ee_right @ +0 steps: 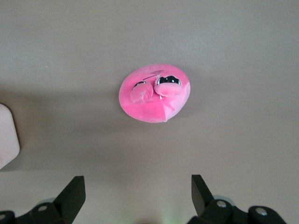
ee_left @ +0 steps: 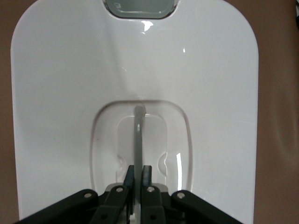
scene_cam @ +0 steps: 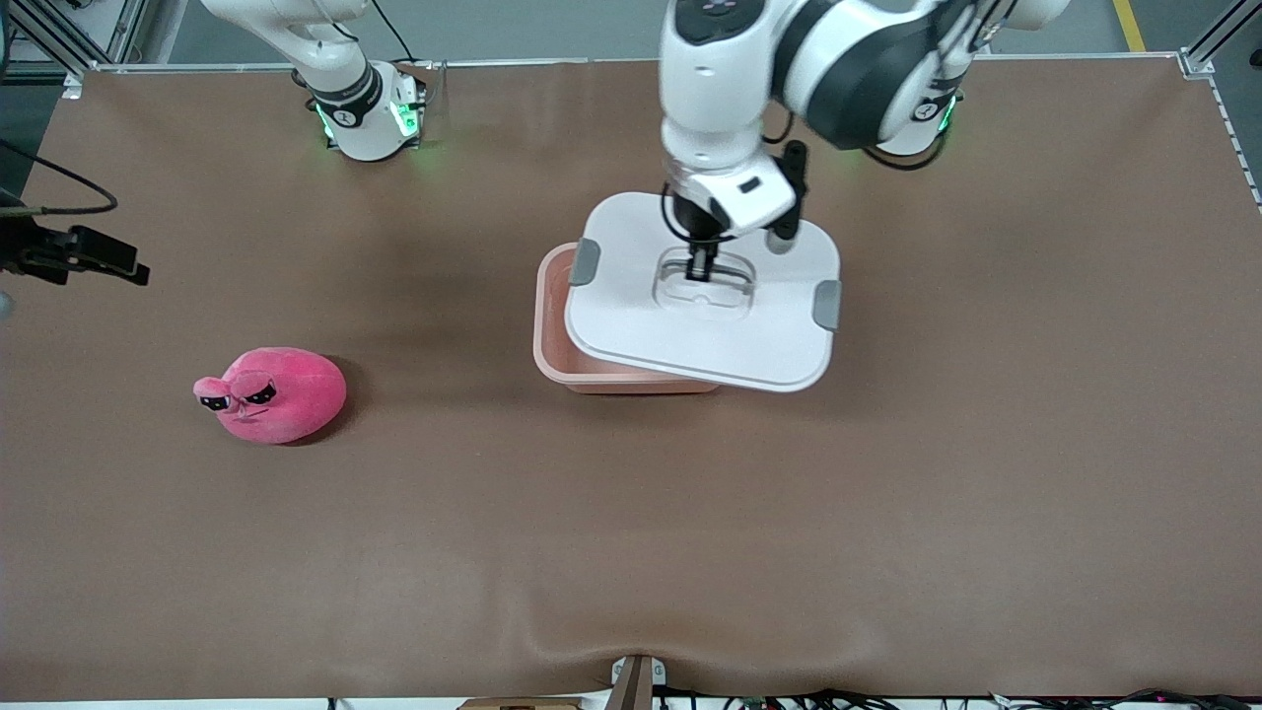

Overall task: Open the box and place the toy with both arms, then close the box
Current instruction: 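Lift the white lid off the pink tub and carry it aside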

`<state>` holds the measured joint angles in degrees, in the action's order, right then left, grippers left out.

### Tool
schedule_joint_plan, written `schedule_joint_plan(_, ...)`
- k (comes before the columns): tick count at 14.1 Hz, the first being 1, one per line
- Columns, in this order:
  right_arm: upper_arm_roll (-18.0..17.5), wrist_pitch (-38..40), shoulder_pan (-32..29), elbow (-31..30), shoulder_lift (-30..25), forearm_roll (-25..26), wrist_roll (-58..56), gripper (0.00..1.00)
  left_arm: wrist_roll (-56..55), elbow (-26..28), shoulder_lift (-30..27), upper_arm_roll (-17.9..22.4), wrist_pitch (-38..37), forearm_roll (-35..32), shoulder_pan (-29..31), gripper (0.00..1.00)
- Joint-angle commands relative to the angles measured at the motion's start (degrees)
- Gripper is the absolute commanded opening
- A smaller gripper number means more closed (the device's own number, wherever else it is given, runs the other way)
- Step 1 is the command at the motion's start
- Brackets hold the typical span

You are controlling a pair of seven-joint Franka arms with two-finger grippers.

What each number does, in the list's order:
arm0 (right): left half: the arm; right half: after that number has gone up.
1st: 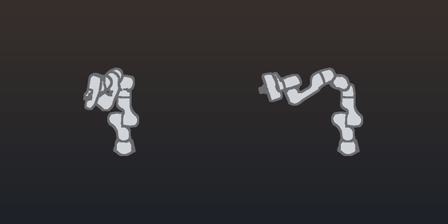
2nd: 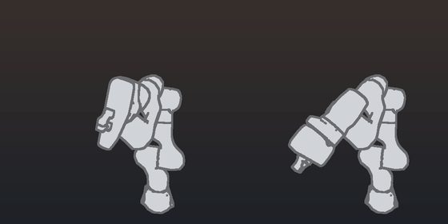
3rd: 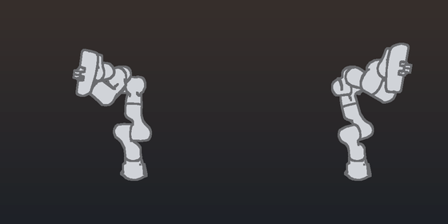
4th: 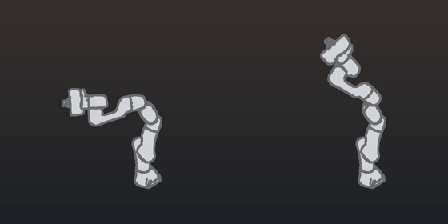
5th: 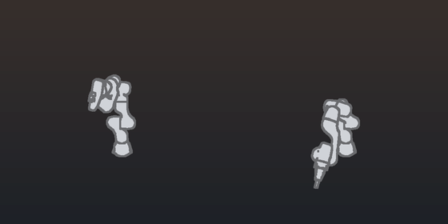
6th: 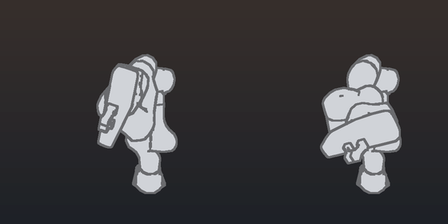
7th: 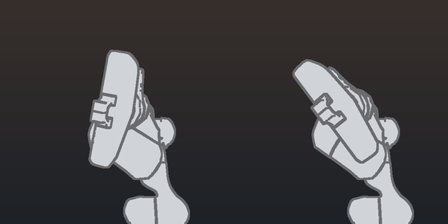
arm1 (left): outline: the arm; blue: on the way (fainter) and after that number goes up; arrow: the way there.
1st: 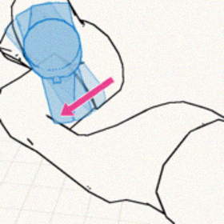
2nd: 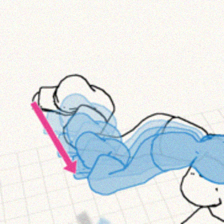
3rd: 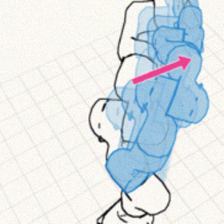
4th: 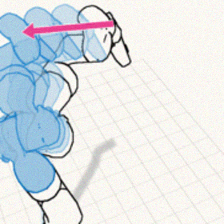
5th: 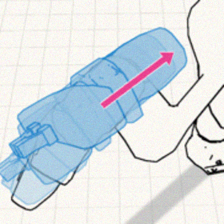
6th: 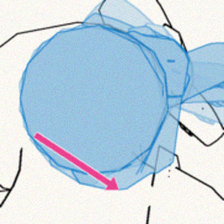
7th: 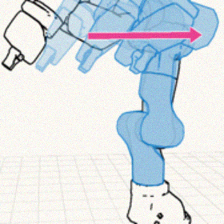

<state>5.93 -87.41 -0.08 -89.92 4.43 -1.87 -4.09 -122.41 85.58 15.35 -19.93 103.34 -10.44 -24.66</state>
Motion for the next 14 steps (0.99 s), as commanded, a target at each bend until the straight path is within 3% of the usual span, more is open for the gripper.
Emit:
schedule_joint_plan(1,-0.1,-5.0,0.3,-3.3,1.4,0.1,-0.6,1.00,9.0,0.6,-2.3,-0.4,-2.0,2.5,4.8,0.00)
schedule_joint_plan(4,-0.2,-7.8,2.2,-5.0,4.7,0.4,-0.6,1.00,18.8,0.7,-2.8,-0.3,-3.2,4.0,10.1,0.00)
schedule_joint_plan(7,-0.2,-16.4,2.3,-10.0,6.3,0.6,-0.7,1.00,27.7,0.8,-2.7,-0.2,-5.1,4.8,14.6,0.00)
schedule_joint_plan(9,-0.2,-19.1,2.3,-9.8,9.3,0.6,-0.7,1.00,34.1,1.0,-2.4,-0.2,-5.9,4.8,18.2,0.00)
schedule_joint_plan(14,-0.2,-20.0,2.3,-10.1,13.1,0.7,-7.0,0.98,53.0,1.3,-1.9,-0.1,-9.7,7.4,27.0,0.00)
